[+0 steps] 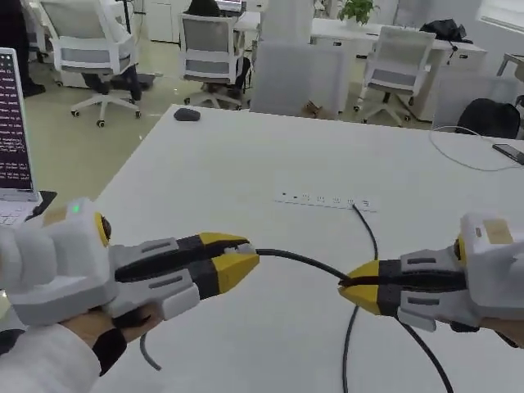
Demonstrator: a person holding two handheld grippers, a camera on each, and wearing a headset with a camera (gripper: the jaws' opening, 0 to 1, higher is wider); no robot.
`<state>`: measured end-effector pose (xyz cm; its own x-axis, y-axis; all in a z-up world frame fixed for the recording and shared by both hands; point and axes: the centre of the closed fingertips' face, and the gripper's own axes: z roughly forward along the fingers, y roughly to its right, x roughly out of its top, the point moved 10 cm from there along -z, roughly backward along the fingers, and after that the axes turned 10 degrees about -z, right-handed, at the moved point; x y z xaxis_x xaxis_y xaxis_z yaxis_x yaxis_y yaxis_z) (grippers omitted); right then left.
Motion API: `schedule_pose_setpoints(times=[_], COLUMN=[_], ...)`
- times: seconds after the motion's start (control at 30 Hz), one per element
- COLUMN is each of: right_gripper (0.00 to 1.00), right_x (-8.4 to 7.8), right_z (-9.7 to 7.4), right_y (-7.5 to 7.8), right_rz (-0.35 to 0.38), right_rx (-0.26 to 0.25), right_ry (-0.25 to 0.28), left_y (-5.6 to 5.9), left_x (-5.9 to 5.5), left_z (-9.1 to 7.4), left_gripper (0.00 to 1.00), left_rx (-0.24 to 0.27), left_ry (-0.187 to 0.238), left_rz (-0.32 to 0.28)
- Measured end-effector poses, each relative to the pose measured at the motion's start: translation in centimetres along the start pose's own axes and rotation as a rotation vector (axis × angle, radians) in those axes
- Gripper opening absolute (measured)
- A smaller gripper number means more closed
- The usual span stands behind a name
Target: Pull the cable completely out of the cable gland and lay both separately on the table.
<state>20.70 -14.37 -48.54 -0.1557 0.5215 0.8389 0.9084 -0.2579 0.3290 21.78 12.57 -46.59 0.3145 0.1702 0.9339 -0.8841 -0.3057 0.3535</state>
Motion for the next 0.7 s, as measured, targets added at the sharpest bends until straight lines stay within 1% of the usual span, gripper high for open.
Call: schedule_pose_setpoints(times=[0.03,0.07,0.1,0.13,0.17,0.2,0.23,0.27,0.33,0.4,0.47,0.5,0.57,0.63,0.7], right_gripper=[0.03,0.03,0.03,0.04,0.09,0.15,0.18,0.19,0.16,0.16,0.17,0.16,0.15,0.15,0.14], right_x=[-0.2,-0.2,-0.1,0.2,0.5,0.6,0.9,1.1,1.6,2.3,2.7,3.0,3.2,3.5,3.8], right_z=[0.1,0.2,0.4,0.5,0.6,0.4,0.4,0.3,0.2,0.1,0.1,0.2,0.6,1.1,1.5], right_y=[-0.1,-0.1,-0.1,-0.2,-0.4,-0.5,-0.5,-0.7,-0.8,-0.9,-1.0,-0.9,-0.9,-1.0,-0.9], right_rz=[0.016,0.023,0.029,0.027,0.017,-0.007,-0.02,-0.022,-0.017,-0.04,-0.046,-0.045,-0.047,-0.078,-0.087], right_rx=[0.013,0.009,-0.001,-0.014,-0.015,-0.024,-0.03,-0.036,-0.038,-0.038,-0.028,-0.024,-0.018,-0.01,-0.005], right_ry=[0.0,-0.005,-0.018,-0.031,-0.03,-0.022,-0.014,-0.01,-0.001,0.012,0.025,0.033,0.039,0.03,0.037], left_y=[0.0,0.1,0.1,0.2,0.3,0.4,0.6,0.6,0.7,0.7,0.6,0.6,0.6,0.6,0.5], left_x=[-0.1,-0.2,-0.3,-0.4,-0.4,-0.5,-0.6,-0.8,-0.9,-1.2,-1.6,-1.9,-2.2,-2.5,-2.8], left_z=[0.0,0.0,-0.1,-0.1,0.0,0.3,0.5,0.8,1.2,1.7,2.2,2.5,2.8,3.2,3.5], left_gripper=[0.16,0.16,0.16,0.16,0.16,0.16,0.16,0.16,0.16,0.16,0.16,0.16,0.16,0.16,0.16], left_rx=[0.001,0.013,0.021,0.017,0.008,-0.006,-0.015,-0.019,-0.023,-0.035,-0.036,-0.036,-0.037,-0.046,-0.051], left_ry=[-0.011,-0.017,-0.019,-0.017,-0.018,-0.028,-0.042,-0.063,-0.077,-0.08,-0.094,-0.103,-0.109,-0.117,-0.136], left_rz=[0.015,0.015,0.003,-0.01,-0.011,-0.005,-0.003,0.0,0.008,0.007,0.004,0.006,0.003,0.004,0.007])
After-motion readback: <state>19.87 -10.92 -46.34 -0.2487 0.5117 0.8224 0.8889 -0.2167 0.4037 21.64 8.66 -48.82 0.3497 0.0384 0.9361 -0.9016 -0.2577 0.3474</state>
